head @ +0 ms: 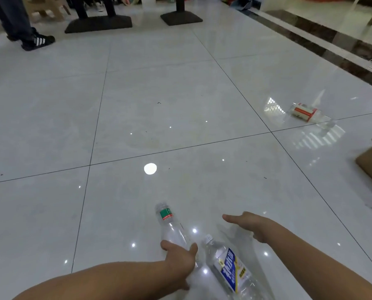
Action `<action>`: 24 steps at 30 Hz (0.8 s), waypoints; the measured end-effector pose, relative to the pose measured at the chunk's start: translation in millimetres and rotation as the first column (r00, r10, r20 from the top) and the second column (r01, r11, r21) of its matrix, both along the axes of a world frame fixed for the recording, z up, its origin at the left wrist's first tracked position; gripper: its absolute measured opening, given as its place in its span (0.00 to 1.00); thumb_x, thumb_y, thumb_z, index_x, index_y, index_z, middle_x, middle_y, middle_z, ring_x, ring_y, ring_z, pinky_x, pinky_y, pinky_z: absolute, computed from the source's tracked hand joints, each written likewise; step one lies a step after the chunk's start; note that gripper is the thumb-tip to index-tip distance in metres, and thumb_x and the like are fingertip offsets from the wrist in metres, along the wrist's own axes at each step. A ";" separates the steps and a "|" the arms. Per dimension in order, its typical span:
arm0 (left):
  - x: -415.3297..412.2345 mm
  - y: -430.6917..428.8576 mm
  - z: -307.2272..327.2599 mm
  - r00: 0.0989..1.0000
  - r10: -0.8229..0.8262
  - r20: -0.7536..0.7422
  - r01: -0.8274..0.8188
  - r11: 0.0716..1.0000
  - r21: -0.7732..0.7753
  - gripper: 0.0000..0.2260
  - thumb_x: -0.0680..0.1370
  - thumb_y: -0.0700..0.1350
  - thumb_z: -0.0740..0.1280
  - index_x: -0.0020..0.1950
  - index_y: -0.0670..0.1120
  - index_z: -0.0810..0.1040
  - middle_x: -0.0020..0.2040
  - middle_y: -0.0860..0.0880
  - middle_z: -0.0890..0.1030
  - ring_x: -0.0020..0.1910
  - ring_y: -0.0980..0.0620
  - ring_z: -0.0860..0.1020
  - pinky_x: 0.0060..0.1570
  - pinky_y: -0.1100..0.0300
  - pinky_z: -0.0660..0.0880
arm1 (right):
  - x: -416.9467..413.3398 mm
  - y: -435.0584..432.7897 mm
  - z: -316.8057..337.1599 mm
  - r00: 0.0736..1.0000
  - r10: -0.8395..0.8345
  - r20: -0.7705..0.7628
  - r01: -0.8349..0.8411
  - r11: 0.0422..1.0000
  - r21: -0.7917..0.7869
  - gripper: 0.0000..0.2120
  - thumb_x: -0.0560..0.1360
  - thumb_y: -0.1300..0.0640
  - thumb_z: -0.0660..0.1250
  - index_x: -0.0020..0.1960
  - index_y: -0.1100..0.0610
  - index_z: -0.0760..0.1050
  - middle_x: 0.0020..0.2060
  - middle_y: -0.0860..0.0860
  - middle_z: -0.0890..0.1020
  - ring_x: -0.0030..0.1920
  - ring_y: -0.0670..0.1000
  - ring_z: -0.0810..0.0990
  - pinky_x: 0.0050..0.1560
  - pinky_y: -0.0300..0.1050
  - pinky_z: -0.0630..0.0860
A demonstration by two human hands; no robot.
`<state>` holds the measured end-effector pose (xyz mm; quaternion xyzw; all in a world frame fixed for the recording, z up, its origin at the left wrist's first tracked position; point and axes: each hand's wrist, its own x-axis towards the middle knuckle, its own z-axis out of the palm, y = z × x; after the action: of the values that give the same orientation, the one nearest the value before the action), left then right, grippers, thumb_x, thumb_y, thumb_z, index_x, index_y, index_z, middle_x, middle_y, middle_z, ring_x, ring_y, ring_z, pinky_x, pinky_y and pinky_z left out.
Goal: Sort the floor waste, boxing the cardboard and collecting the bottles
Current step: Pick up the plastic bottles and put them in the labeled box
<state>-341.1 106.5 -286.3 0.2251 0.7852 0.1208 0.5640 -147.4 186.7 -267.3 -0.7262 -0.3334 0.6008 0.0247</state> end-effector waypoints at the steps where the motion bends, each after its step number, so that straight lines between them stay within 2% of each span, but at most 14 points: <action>1: 9.0 -3.7 1.7 0.996 0.073 0.045 -0.073 0.997 -0.018 0.37 0.80 0.54 0.61 0.76 0.38 0.42 0.70 0.37 0.66 0.65 0.36 0.72 0.60 0.42 0.73 | 1.8 -2.9 0.8 1.000 0.005 0.001 -0.005 1.000 -0.018 0.42 0.73 0.40 0.66 0.76 0.62 0.55 0.76 0.57 0.58 0.76 0.57 0.57 0.73 0.54 0.57; 3: 24.2 -5.2 8.8 0.975 0.176 0.136 -0.168 0.983 -0.070 0.32 0.83 0.52 0.57 0.76 0.42 0.40 0.74 0.38 0.61 0.68 0.34 0.67 0.61 0.37 0.70 | 4.7 -7.9 2.3 1.000 0.022 0.007 -0.022 0.998 -0.063 0.43 0.73 0.38 0.66 0.76 0.62 0.54 0.76 0.58 0.57 0.76 0.60 0.57 0.72 0.57 0.59; 6: 39.1 -0.3 12.6 0.973 0.173 0.152 -0.167 0.985 -0.050 0.38 0.80 0.53 0.62 0.76 0.47 0.36 0.75 0.41 0.59 0.67 0.35 0.68 0.57 0.35 0.74 | 9.2 -12.0 1.2 0.997 0.073 0.009 -0.071 0.986 -0.149 0.48 0.69 0.36 0.69 0.76 0.62 0.54 0.76 0.58 0.56 0.74 0.65 0.59 0.68 0.63 0.65; 8: 46.8 4.3 13.9 0.964 0.211 0.161 -0.203 0.977 -0.066 0.38 0.80 0.54 0.63 0.76 0.48 0.37 0.76 0.42 0.57 0.69 0.35 0.66 0.57 0.36 0.74 | 10.0 -16.0 0.2 0.990 0.138 0.000 -0.135 0.971 -0.198 0.51 0.64 0.37 0.74 0.75 0.62 0.57 0.75 0.60 0.60 0.72 0.65 0.64 0.62 0.63 0.71; 9: 51.2 6.5 12.4 0.964 0.213 0.156 -0.204 0.976 -0.071 0.39 0.80 0.54 0.63 0.76 0.49 0.36 0.77 0.43 0.56 0.69 0.36 0.65 0.57 0.37 0.75 | 9.1 -18.0 0.0 0.983 0.183 -0.006 -0.180 0.960 -0.216 0.50 0.62 0.39 0.76 0.74 0.63 0.60 0.73 0.61 0.64 0.70 0.64 0.68 0.59 0.62 0.74; 11: 59.1 10.9 11.9 0.973 0.160 0.167 -0.152 0.986 -0.063 0.42 0.79 0.55 0.63 0.76 0.50 0.32 0.78 0.45 0.54 0.68 0.37 0.68 0.54 0.42 0.78 | 6.1 -21.1 -1.0 0.960 0.280 0.008 -0.272 0.937 -0.220 0.39 0.64 0.48 0.78 0.68 0.63 0.68 0.65 0.61 0.75 0.63 0.62 0.76 0.57 0.60 0.77; 12: 62.0 12.8 10.3 0.977 0.127 0.168 -0.121 0.992 -0.046 0.44 0.79 0.56 0.63 0.76 0.50 0.30 0.78 0.46 0.53 0.66 0.37 0.70 0.54 0.43 0.79 | 5.6 -22.3 -2.0 0.949 0.313 0.032 -0.300 0.930 -0.213 0.34 0.65 0.52 0.78 0.65 0.63 0.71 0.61 0.61 0.78 0.60 0.62 0.78 0.56 0.60 0.78; 14: 65.6 17.3 6.7 0.976 0.104 0.191 -0.098 0.994 -0.038 0.44 0.79 0.56 0.64 0.76 0.50 0.30 0.78 0.45 0.55 0.66 0.37 0.71 0.54 0.44 0.79 | 7.2 -22.2 -0.1 0.947 0.315 0.065 -0.296 0.932 -0.209 0.29 0.66 0.60 0.77 0.64 0.64 0.72 0.58 0.61 0.80 0.57 0.62 0.80 0.56 0.61 0.78; 17: 66.7 27.6 3.6 0.979 0.021 0.202 -0.017 1.000 -0.023 0.42 0.77 0.55 0.66 0.76 0.50 0.36 0.75 0.43 0.60 0.65 0.38 0.71 0.50 0.45 0.81 | 13.2 -19.8 2.4 0.987 0.121 0.109 -0.110 0.988 -0.106 0.33 0.68 0.66 0.74 0.69 0.64 0.64 0.62 0.63 0.76 0.57 0.62 0.79 0.50 0.58 0.80; 19: 65.2 35.7 2.3 0.979 -0.074 0.189 0.072 0.997 0.013 0.42 0.76 0.56 0.68 0.75 0.50 0.39 0.73 0.43 0.62 0.63 0.38 0.72 0.36 0.50 0.82 | 16.4 -23.7 1.5 0.980 -0.145 0.137 0.140 0.989 0.046 0.36 0.69 0.68 0.72 0.72 0.63 0.58 0.65 0.63 0.72 0.54 0.59 0.76 0.42 0.52 0.77; 20: 64.2 38.7 -0.4 0.977 -0.112 0.180 0.110 0.994 0.026 0.42 0.75 0.56 0.68 0.75 0.50 0.40 0.72 0.43 0.62 0.63 0.38 0.73 0.31 0.53 0.80 | 17.9 -28.8 -0.1 0.958 -0.248 0.147 0.235 0.967 0.102 0.37 0.69 0.66 0.73 0.72 0.63 0.59 0.64 0.62 0.72 0.54 0.58 0.76 0.42 0.49 0.75; 22: 64.2 42.6 -5.3 0.971 -0.175 0.162 0.171 0.984 0.039 0.42 0.75 0.56 0.69 0.75 0.50 0.42 0.71 0.44 0.63 0.63 0.38 0.73 0.34 0.51 0.81 | 18.1 -46.5 -4.8 0.938 -0.296 0.182 0.281 0.954 0.103 0.37 0.66 0.59 0.77 0.68 0.64 0.62 0.59 0.58 0.74 0.53 0.57 0.76 0.42 0.48 0.76; 24: 66.7 43.1 -7.5 0.960 -0.231 0.161 0.230 0.973 0.028 0.41 0.74 0.55 0.70 0.74 0.50 0.43 0.70 0.43 0.64 0.63 0.37 0.73 0.45 0.43 0.81 | 13.9 -66.6 -6.3 0.948 -0.266 0.173 0.267 0.963 0.019 0.34 0.65 0.54 0.79 0.63 0.63 0.65 0.54 0.56 0.73 0.52 0.56 0.74 0.41 0.45 0.73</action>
<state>-274.4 149.6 -293.8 0.3069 0.7043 0.0759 0.6356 -133.5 120.1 -273.6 -0.8143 -0.2317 0.5270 0.0748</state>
